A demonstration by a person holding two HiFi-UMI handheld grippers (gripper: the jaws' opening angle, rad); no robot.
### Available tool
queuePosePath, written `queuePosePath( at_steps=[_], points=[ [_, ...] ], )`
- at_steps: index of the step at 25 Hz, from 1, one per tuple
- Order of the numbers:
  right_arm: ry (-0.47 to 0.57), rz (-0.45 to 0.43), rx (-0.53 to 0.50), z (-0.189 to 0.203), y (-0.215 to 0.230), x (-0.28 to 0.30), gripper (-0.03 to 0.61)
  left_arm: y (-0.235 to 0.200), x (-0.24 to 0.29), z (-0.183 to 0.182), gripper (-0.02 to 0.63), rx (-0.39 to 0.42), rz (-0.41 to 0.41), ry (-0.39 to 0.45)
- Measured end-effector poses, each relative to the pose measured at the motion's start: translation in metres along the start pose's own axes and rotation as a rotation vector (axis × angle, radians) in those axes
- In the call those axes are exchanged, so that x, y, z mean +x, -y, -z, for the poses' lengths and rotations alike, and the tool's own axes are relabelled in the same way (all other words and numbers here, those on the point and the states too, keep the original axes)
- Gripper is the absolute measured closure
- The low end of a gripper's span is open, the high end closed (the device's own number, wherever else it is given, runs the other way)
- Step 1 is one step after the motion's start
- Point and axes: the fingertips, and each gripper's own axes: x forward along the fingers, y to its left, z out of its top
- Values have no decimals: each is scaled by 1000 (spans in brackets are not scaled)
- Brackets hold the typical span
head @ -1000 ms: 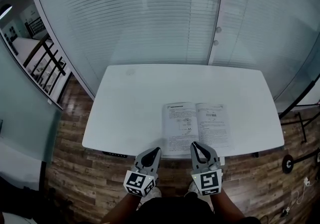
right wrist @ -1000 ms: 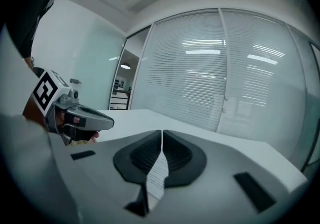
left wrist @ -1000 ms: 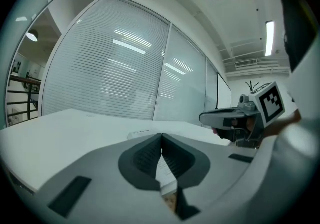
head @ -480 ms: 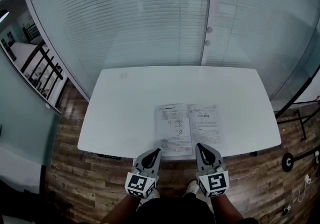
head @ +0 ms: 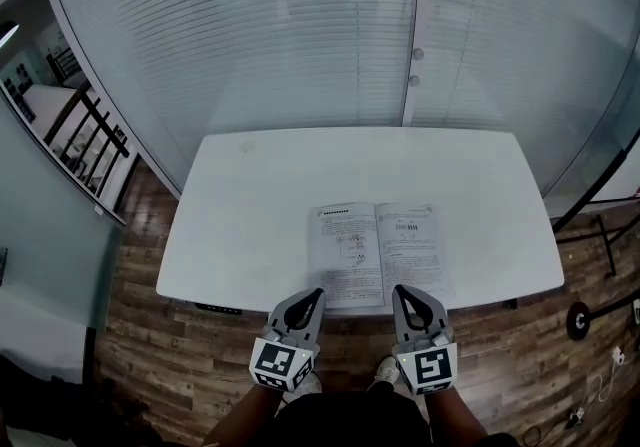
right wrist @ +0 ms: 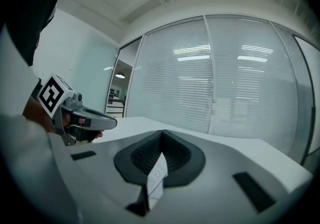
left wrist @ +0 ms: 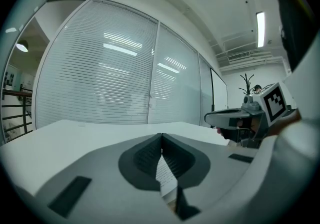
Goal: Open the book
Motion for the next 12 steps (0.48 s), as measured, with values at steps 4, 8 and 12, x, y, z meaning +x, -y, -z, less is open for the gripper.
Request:
queuePosePath(
  at_steps=[4, 8, 12],
  points=[
    [-25, -13, 4, 9, -2, 2, 577, -3, 0, 1, 603, 0, -8, -12],
    [-25, -15, -7, 8, -3, 4, 577, -5, 0, -1, 603, 12, -11, -10],
    [-26, -18, -11, 8, -4, 6, 577, -5, 1, 2, 603, 17, -4, -14]
  ],
)
